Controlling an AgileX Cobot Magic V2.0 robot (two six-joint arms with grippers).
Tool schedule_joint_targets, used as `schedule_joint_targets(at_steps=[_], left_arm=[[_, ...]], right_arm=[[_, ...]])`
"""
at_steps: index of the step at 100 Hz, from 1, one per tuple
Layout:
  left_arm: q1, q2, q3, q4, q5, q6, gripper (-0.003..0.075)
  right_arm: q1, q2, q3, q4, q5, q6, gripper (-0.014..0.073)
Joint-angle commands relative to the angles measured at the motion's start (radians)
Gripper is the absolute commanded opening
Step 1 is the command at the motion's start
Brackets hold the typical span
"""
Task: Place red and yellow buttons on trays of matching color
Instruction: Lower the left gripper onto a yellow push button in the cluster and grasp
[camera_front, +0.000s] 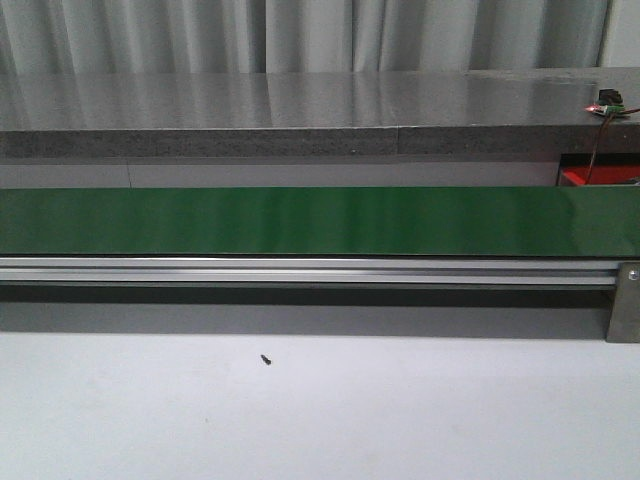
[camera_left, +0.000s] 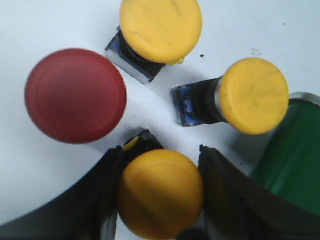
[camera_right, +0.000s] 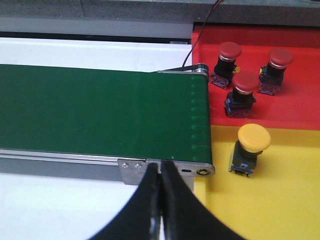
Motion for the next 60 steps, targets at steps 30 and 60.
schedule_joint_targets(at_steps=[30, 60], left_arm=[[0.003, -0.26, -0.032, 0.076, 0.063, 0.025, 0.0127], [-0.045, -0.32, -0.032, 0.051, 0.165, 0.069, 0.0127]], right_arm=[[0.002, -0.002, -0.027, 0.009, -0.071, -0.01, -0.0123], [0.002, -0.002, -0.027, 0.014, -0.07, -0.01, -0.0123]])
